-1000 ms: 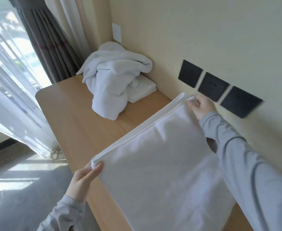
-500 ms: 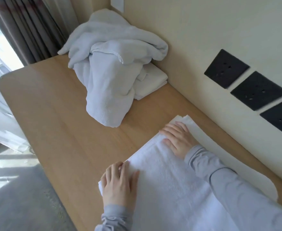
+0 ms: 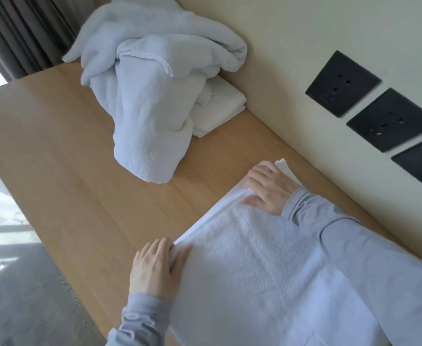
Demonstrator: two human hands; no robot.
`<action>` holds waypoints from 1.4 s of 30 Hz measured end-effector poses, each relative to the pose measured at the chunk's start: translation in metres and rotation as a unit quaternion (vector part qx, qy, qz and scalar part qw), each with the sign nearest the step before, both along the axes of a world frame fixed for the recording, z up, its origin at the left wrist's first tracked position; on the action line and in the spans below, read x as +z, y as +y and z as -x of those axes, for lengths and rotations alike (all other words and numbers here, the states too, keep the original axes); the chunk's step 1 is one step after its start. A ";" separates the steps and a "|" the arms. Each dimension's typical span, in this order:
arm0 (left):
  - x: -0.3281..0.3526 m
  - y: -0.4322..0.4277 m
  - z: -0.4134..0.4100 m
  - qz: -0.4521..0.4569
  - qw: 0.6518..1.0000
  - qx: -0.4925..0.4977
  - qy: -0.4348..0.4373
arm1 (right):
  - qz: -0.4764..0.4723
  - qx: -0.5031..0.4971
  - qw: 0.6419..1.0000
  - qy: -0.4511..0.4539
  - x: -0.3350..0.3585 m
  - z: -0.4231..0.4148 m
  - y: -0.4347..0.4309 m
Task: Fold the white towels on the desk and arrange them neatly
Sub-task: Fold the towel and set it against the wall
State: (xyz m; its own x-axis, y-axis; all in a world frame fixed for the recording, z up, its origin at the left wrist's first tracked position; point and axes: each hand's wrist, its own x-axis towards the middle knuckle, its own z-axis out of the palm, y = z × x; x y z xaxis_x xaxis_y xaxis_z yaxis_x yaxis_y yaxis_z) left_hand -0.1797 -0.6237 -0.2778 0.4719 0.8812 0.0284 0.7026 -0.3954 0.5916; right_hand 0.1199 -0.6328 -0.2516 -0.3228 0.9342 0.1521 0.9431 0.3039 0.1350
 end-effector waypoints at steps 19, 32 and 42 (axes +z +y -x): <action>-0.017 0.005 0.016 -0.016 0.992 0.064 -0.107 | -0.053 -0.122 0.989 0.068 -0.013 -0.018 0.006; -0.016 0.006 0.018 -0.018 0.994 0.028 -0.106 | 0.166 -0.365 0.850 0.341 0.008 -0.050 0.016; -0.016 0.005 0.020 -0.003 0.994 0.039 -0.106 | 0.029 -0.378 0.890 0.254 -0.010 -0.024 0.015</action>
